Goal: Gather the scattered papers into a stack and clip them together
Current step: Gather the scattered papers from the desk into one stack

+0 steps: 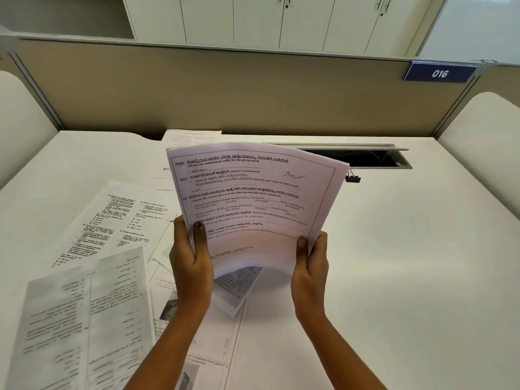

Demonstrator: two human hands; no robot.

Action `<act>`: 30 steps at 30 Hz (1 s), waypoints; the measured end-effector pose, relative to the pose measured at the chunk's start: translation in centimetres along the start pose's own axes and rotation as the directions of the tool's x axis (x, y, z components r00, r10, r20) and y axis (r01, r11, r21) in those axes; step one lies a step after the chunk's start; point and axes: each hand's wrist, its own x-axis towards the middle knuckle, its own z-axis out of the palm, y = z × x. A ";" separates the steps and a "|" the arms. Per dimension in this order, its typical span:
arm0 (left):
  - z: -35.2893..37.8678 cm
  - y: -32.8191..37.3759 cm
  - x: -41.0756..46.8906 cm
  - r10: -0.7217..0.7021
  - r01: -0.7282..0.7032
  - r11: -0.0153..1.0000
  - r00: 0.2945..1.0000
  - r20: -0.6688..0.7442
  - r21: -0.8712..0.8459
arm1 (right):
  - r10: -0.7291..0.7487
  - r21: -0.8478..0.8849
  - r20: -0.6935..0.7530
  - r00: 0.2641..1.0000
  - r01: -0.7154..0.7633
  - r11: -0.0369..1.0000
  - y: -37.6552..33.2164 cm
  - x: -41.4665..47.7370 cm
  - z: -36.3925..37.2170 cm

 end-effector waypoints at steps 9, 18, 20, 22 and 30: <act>0.0 -0.9 -0.7 -0.051 0.050 0.998 0.998 0.047 0.033 | 0.031 -0.044 0.029 0.999 -0.030 0.999 1.7 -0.6 -0.1; -1.1 -1.2 0.2 -0.017 0.004 0.996 0.989 0.146 0.092 | -0.105 -0.293 -0.016 0.994 0.096 0.951 2.7 -0.2 0.0; -1.5 -1.3 0.8 -0.039 0.028 0.996 0.992 0.120 0.088 | -0.085 -0.304 -0.010 0.996 0.078 0.949 2.7 0.2 -0.1; -1.9 -1.5 1.2 -0.109 0.106 0.993 0.991 0.075 0.053 | -0.020 -0.252 -0.043 0.999 0.009 0.968 2.5 0.6 -0.2; -4.7 -4.6 2.3 -0.487 0.483 0.846 0.872 0.040 -0.225 | 0.058 -0.333 -0.099 0.993 -0.088 0.939 4.8 0.9 0.5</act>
